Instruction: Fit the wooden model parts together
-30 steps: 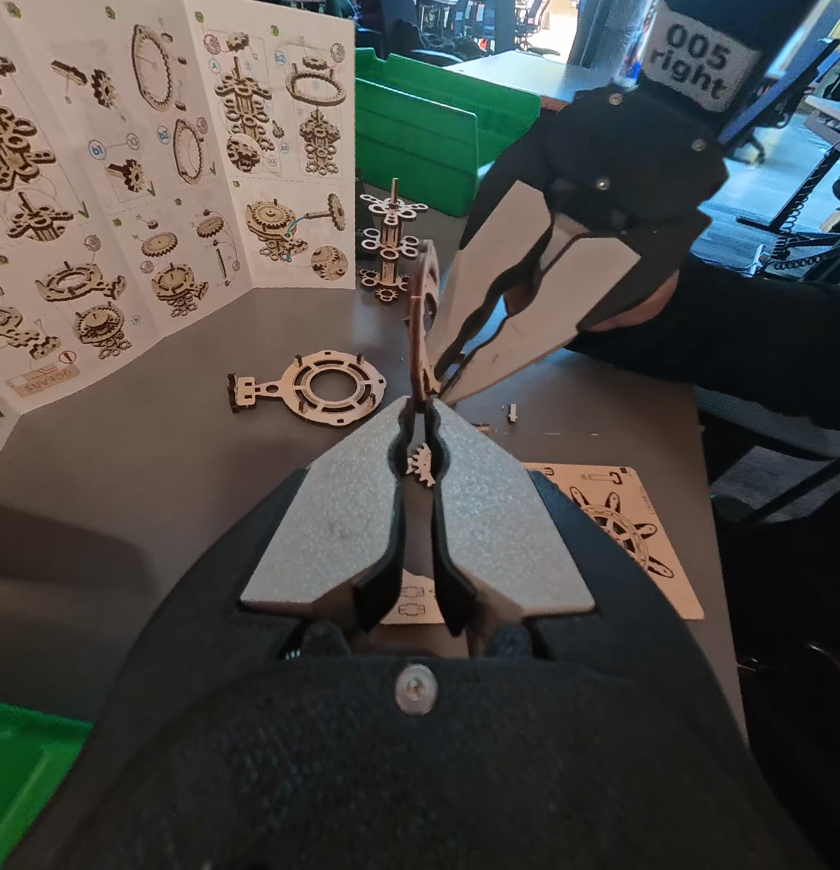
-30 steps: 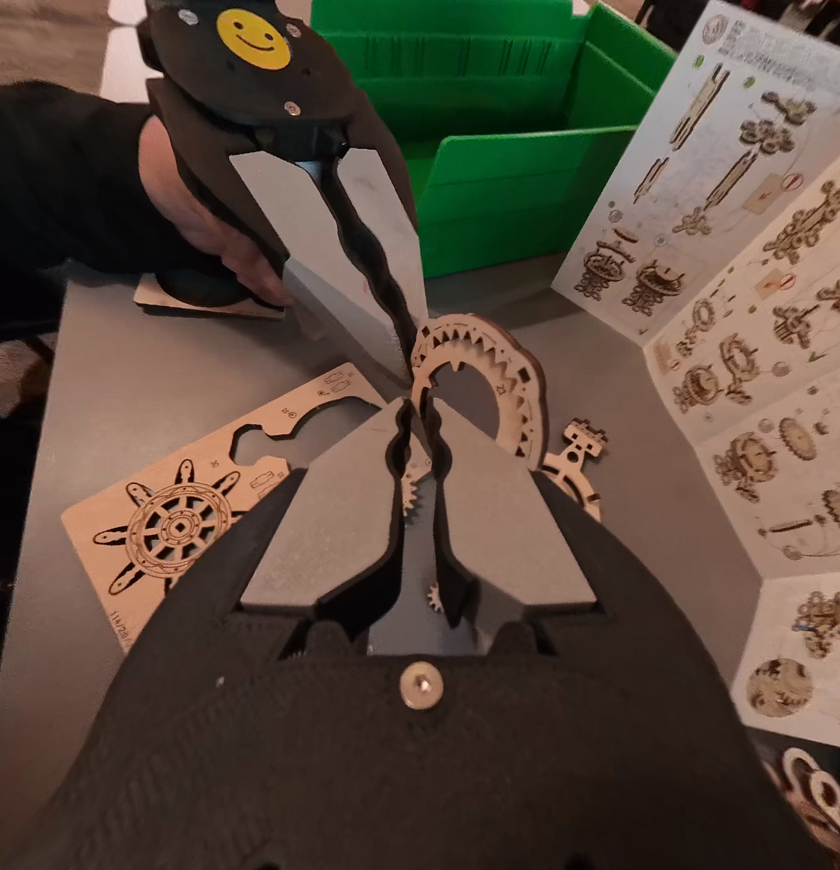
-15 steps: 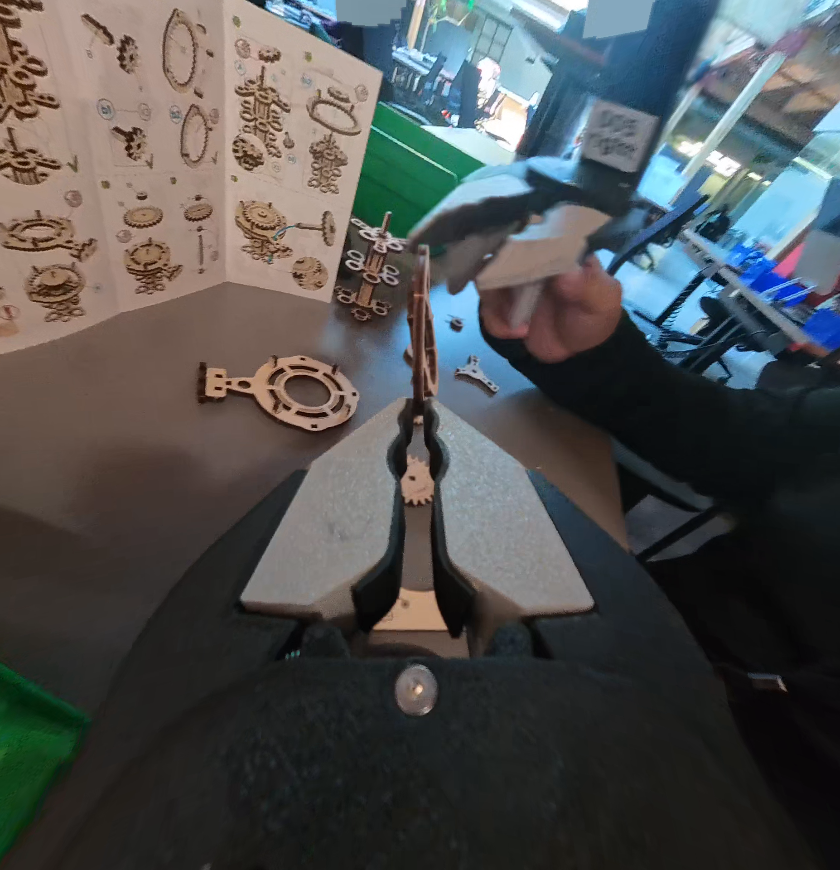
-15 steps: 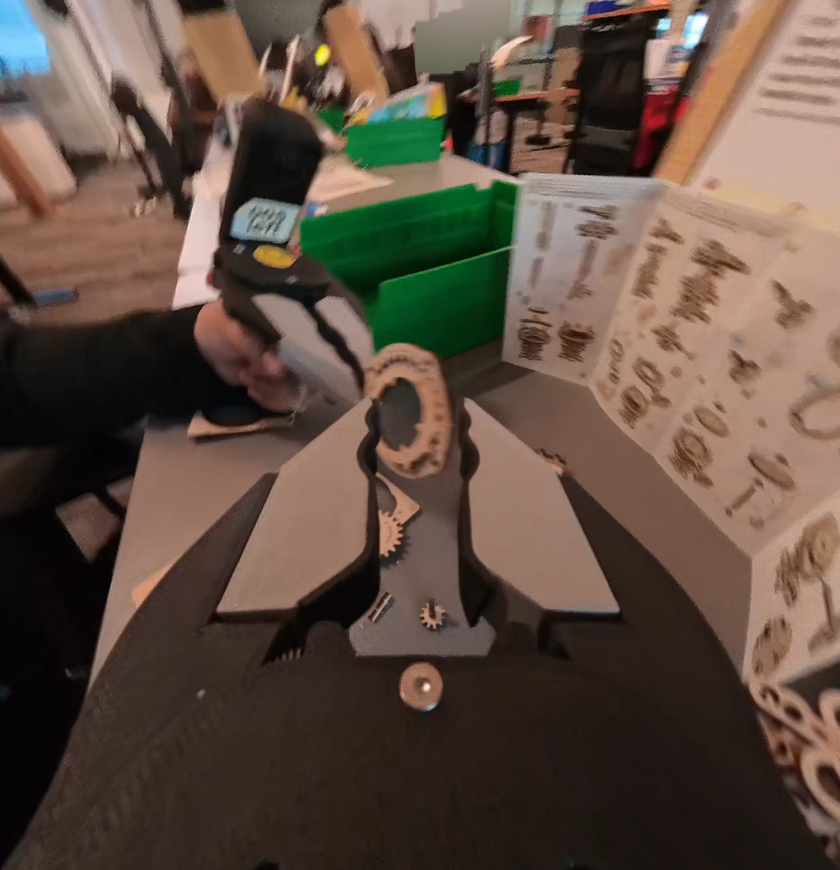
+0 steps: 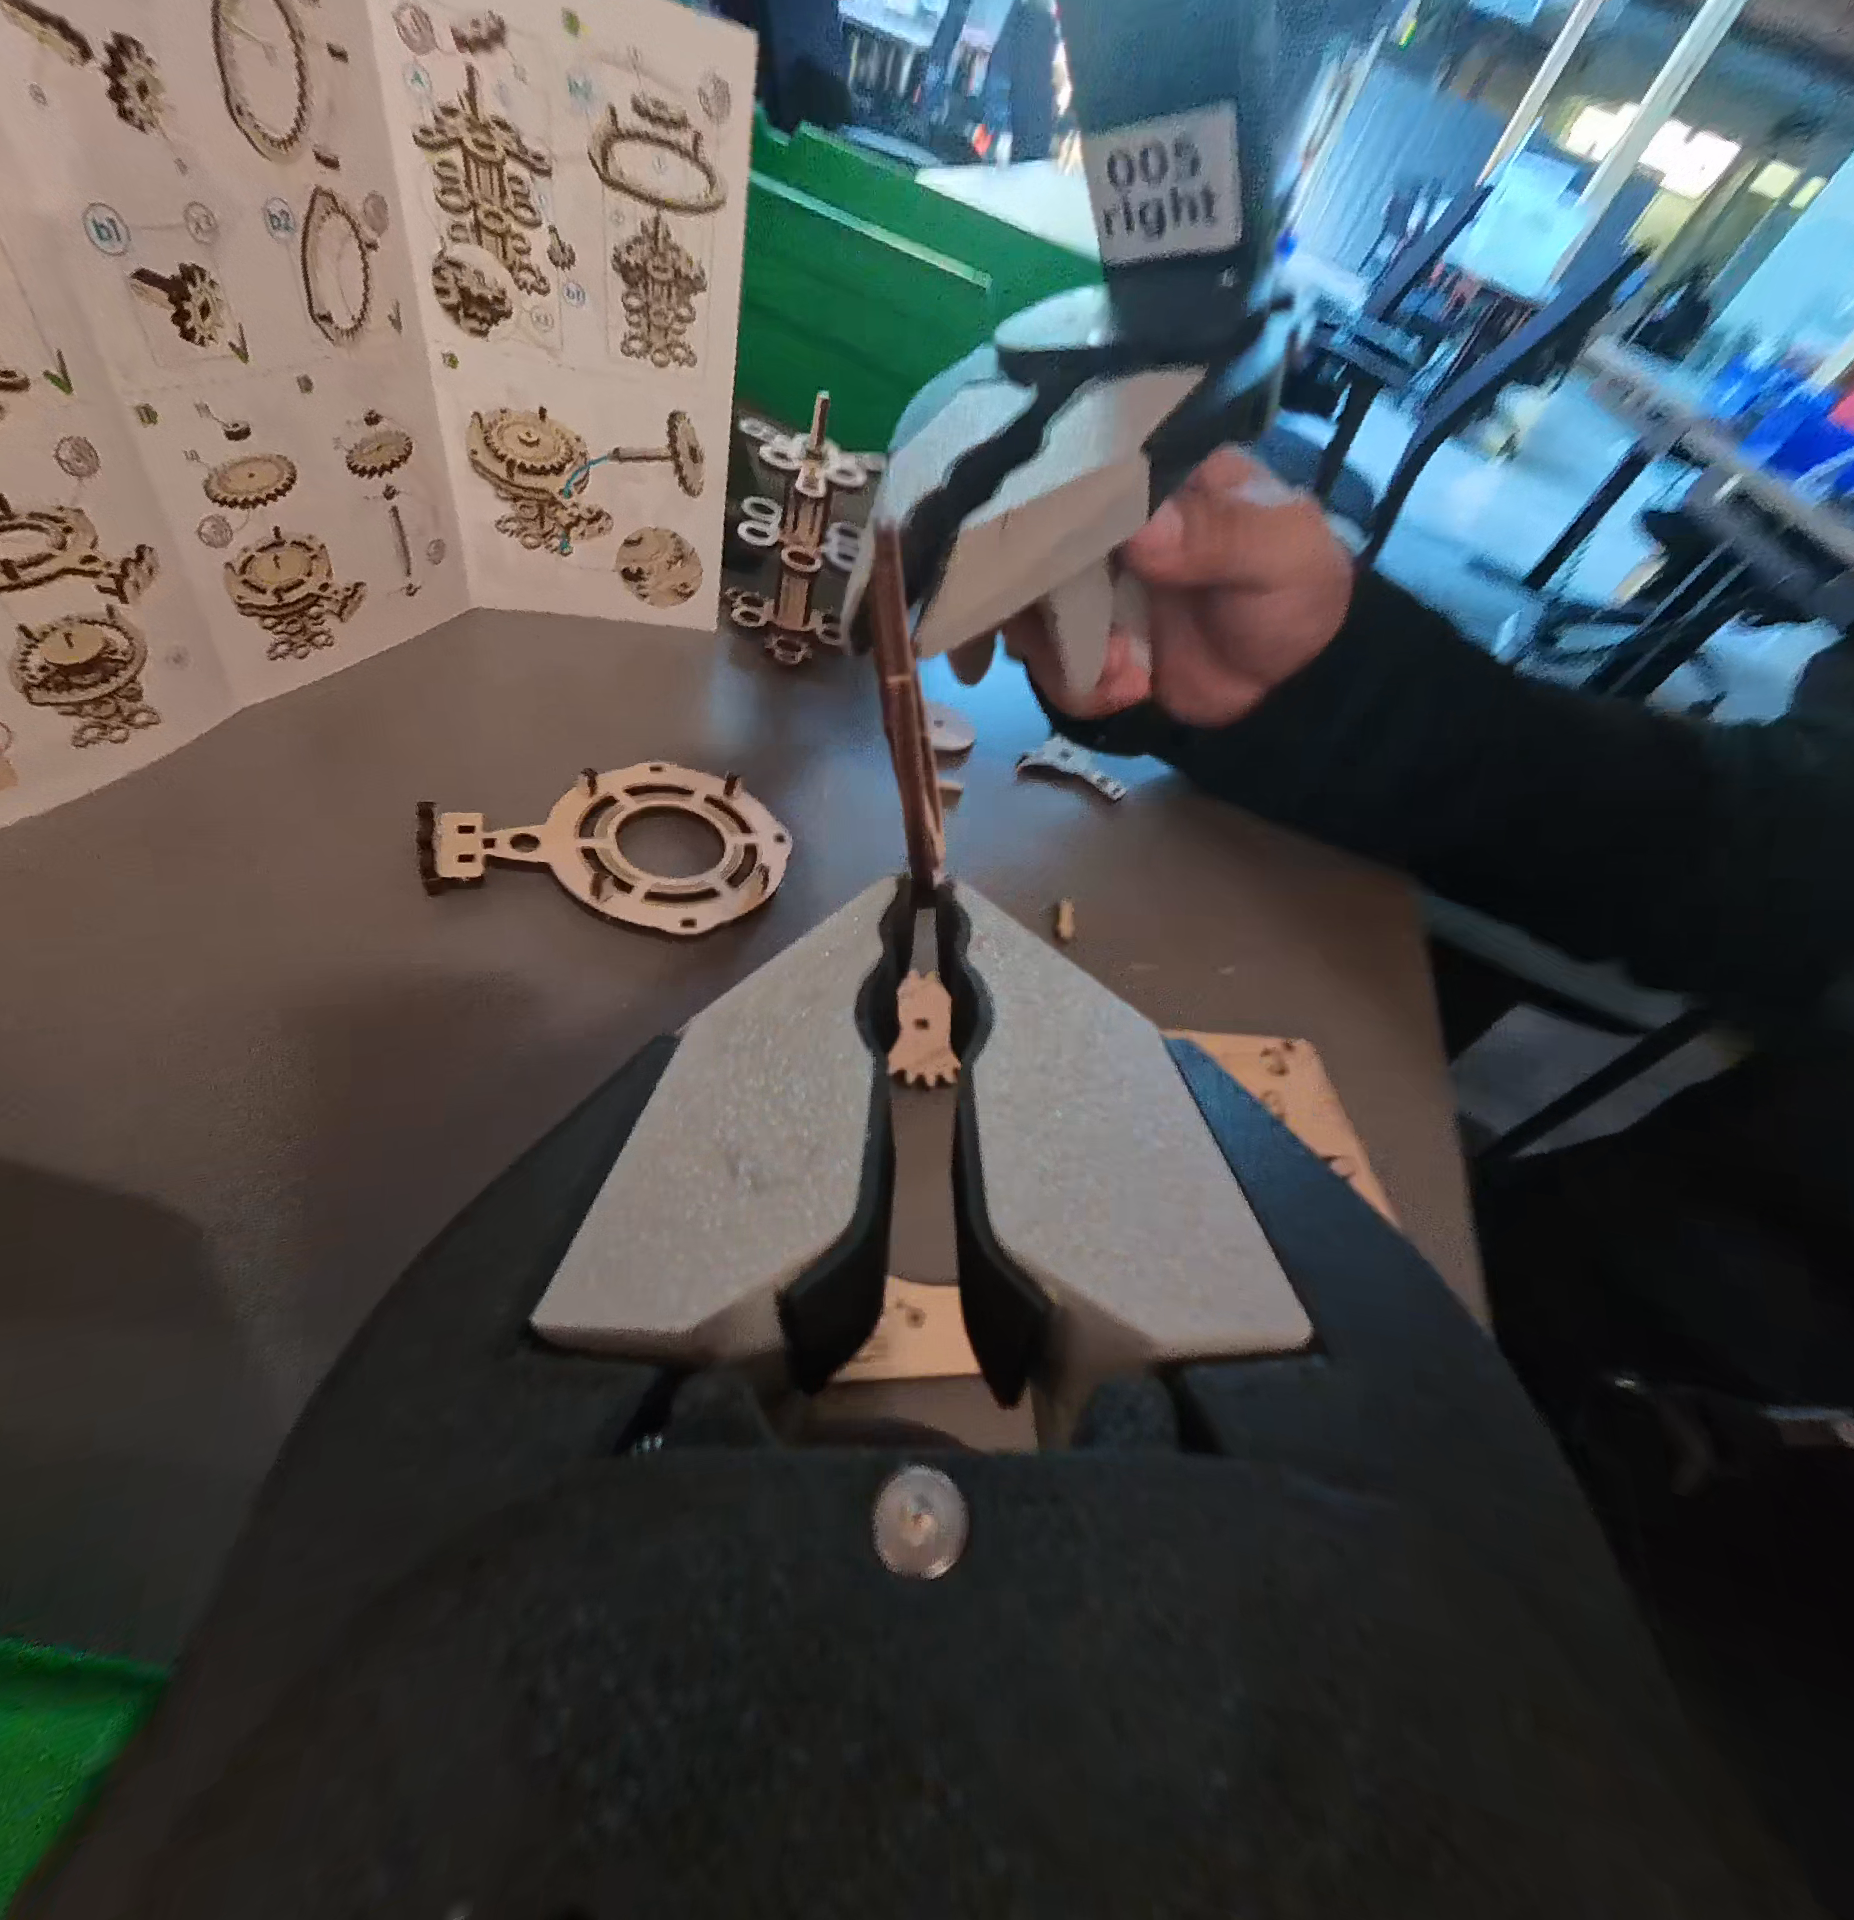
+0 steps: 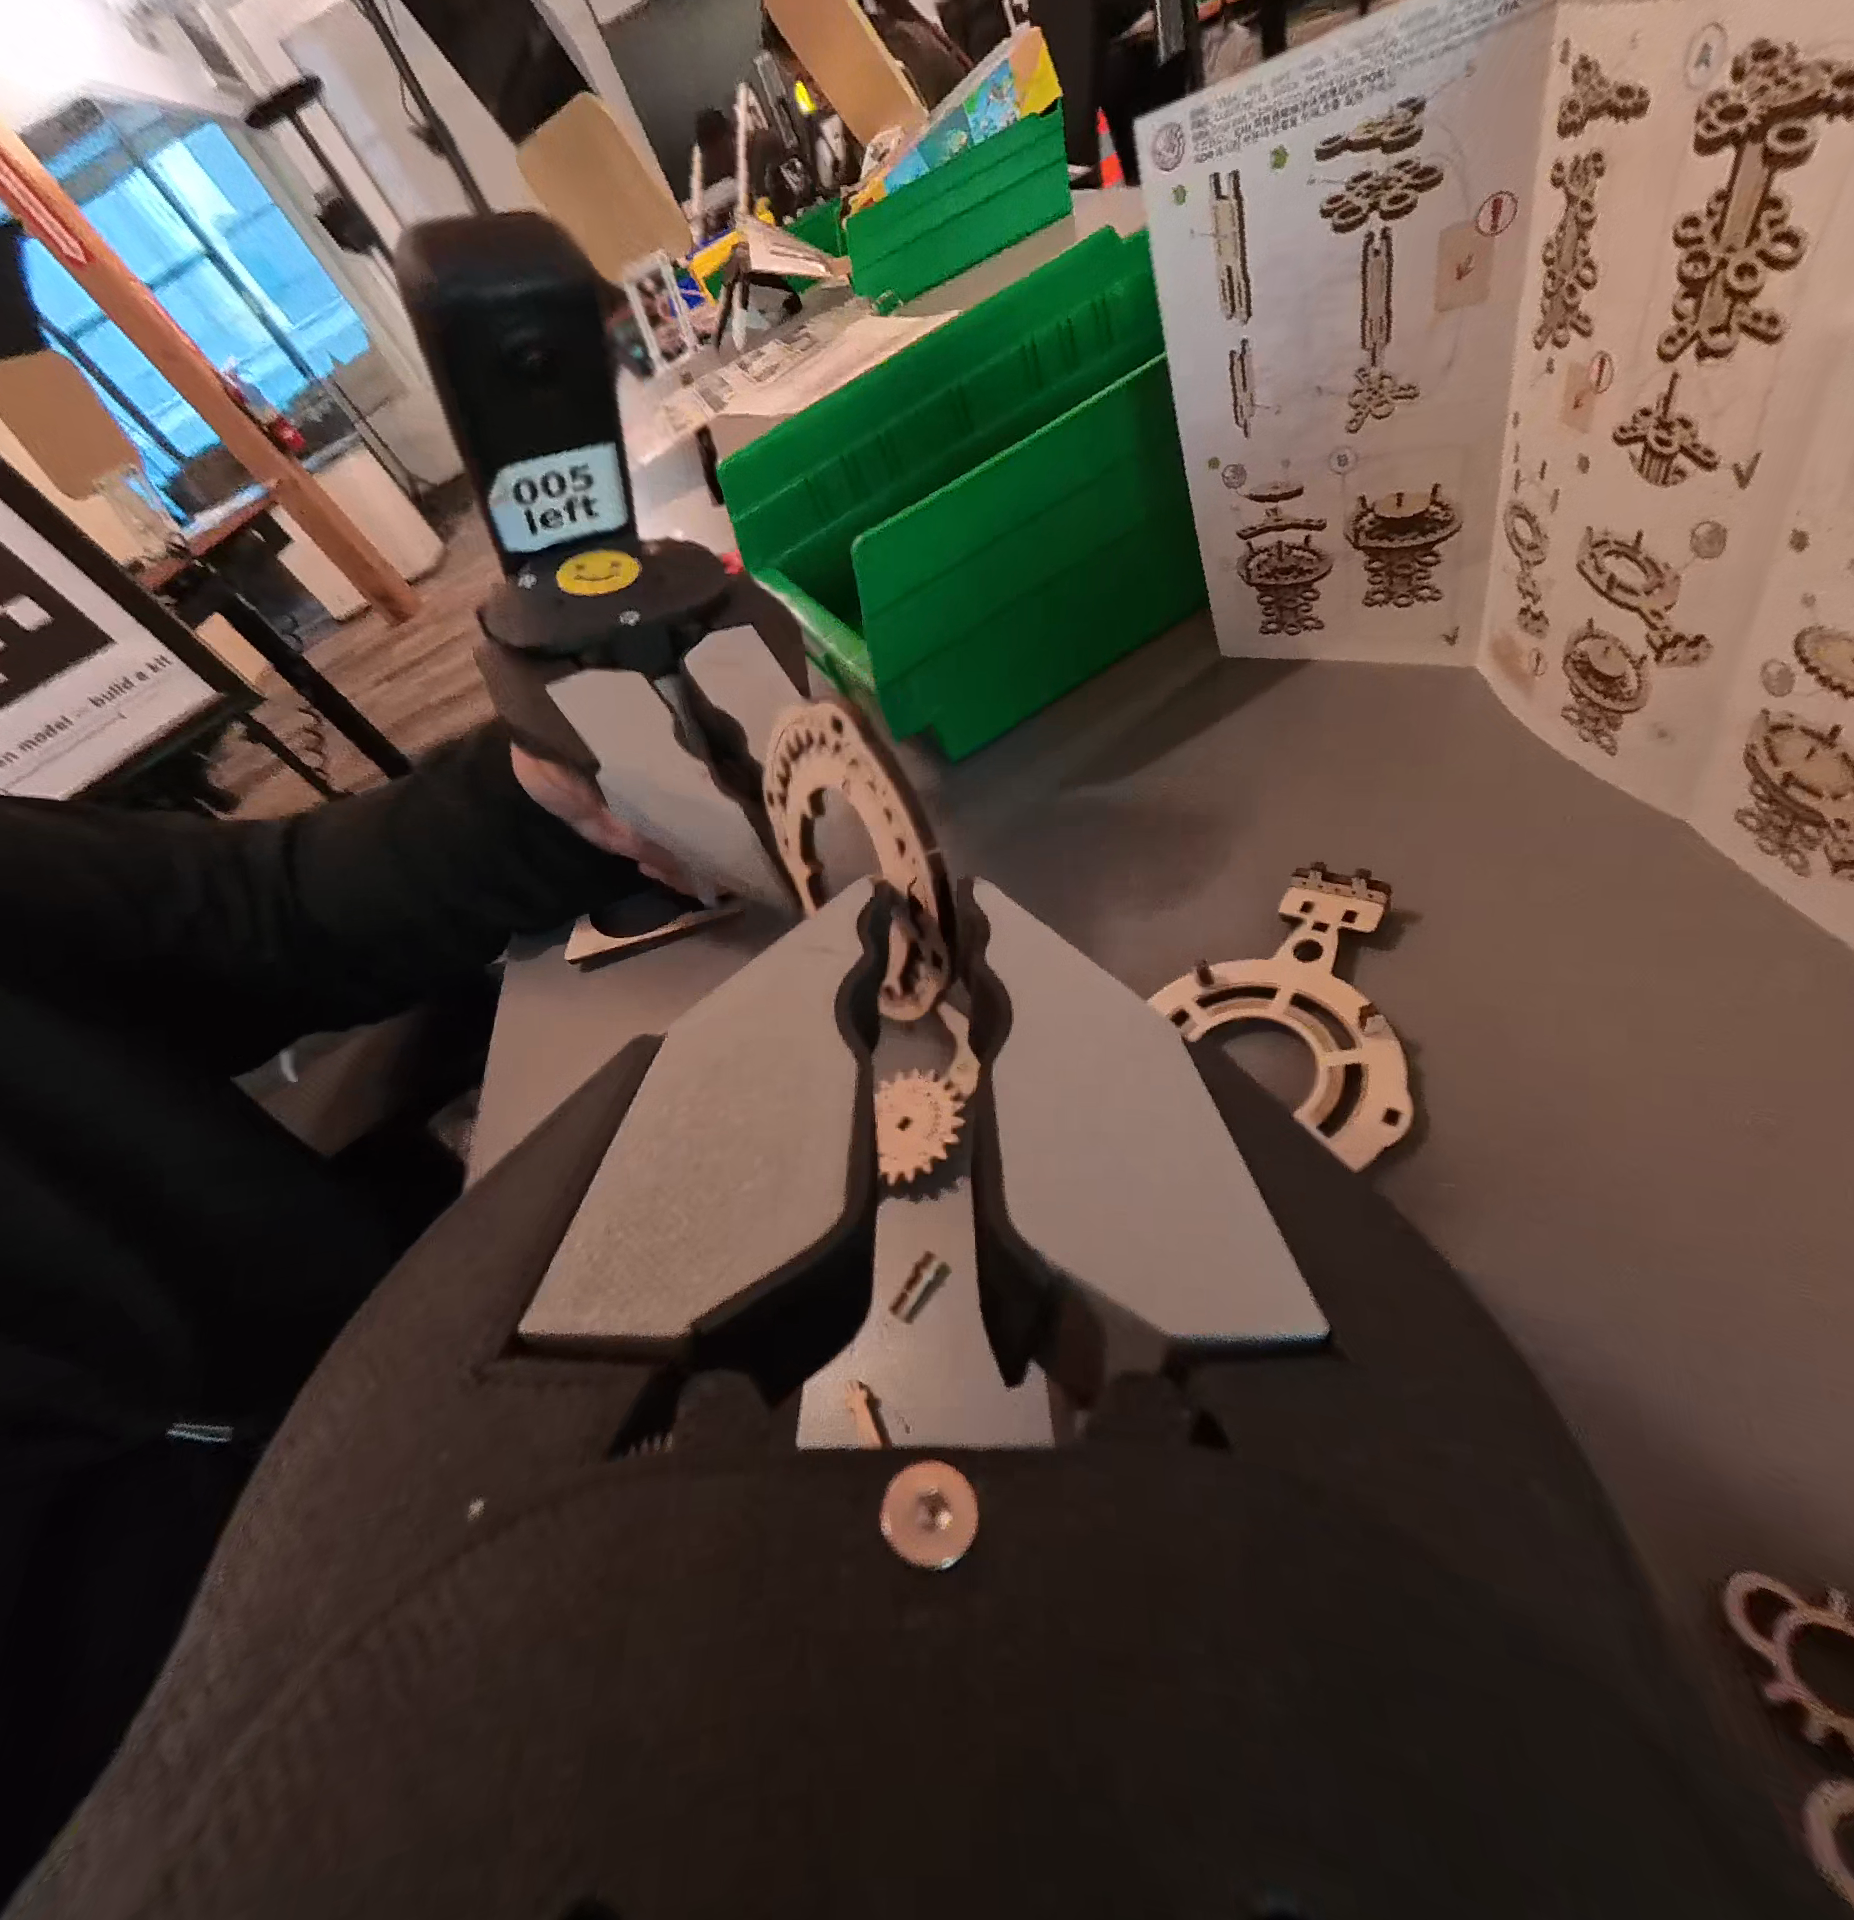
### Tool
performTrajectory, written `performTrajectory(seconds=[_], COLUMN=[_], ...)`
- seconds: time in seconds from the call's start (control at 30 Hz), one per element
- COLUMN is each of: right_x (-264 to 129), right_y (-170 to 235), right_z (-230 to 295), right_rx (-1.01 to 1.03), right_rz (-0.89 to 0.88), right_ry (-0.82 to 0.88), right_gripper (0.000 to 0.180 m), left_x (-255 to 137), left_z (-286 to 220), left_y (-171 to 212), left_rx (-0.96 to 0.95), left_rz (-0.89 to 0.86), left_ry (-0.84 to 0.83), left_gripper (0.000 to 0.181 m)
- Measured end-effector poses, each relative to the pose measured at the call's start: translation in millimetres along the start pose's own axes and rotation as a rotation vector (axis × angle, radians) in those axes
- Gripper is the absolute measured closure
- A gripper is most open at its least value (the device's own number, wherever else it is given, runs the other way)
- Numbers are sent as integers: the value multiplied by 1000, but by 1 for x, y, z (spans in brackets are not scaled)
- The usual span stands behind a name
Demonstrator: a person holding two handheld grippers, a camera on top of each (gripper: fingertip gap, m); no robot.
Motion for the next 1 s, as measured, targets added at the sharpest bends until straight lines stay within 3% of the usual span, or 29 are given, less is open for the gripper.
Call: performTrajectory(seconds=[0.17,0.43,0.83,1.0], right_x=[-1,-1,4,-9], right_y=[-1,-2,-2,-12], right_z=[1,5,6,8], right_rx=[87,-174,-317,-104], right_rz=[-13,-5,0,-70], right_ry=[-82,91,256,31], right_gripper=[173,172,173,175], left_x=[8,8,7,1], left_z=[-4,-9,-6,-5], left_y=[7,6,8,-2], left_rx=[104,32,14,-105], left_rz=[80,51,59,-58], left_ry=[-37,36,19,103], left_gripper=[180,180,179,181])
Point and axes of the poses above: each gripper's, where its closed fingertips meet, x out along the fingers, y out of its underside, z = x × y across the jaws, the point moved 3 cm from there along -x, back along the fingers, and after that the axes turned 11 degrees about y, right-handed, at the moved point
